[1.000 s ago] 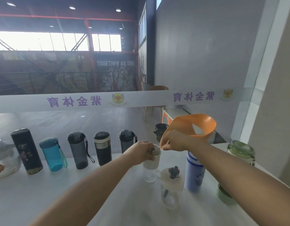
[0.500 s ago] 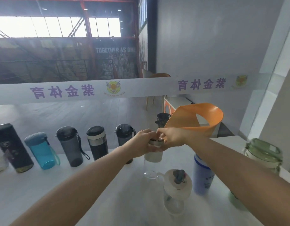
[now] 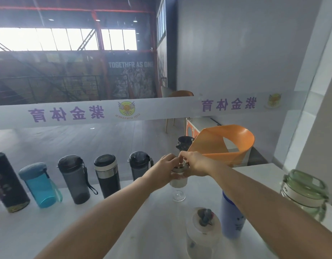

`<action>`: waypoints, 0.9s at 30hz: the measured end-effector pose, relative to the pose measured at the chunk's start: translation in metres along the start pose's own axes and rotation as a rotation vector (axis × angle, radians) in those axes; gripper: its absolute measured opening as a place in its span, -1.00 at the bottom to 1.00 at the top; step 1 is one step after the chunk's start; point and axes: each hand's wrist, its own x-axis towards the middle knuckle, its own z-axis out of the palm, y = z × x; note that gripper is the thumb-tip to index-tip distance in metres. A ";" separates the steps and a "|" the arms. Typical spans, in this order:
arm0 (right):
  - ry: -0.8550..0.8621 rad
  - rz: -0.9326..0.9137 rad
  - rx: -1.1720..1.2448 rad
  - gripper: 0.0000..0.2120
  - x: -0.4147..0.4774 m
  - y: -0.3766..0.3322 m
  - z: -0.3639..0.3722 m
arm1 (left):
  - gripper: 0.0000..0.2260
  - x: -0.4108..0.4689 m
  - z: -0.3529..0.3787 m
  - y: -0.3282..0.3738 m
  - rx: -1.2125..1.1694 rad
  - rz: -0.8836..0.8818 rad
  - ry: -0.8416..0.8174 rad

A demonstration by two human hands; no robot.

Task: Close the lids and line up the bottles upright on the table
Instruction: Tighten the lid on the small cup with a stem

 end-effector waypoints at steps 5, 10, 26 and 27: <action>0.041 -0.017 0.004 -0.59 0.010 0.008 0.005 | -0.69 0.005 0.010 -0.009 0.082 0.086 0.076; 0.012 -0.023 -0.036 -0.58 0.017 0.007 0.001 | -0.69 0.008 0.009 -0.016 0.064 0.053 0.047; -0.045 0.023 -0.077 -0.57 -0.102 0.000 -0.052 | -0.50 -0.043 -0.063 0.120 -0.265 -0.175 -0.461; -0.235 -0.012 0.055 -0.53 -0.111 0.000 -0.048 | -0.38 -0.050 -0.063 0.128 -0.269 -0.185 -0.503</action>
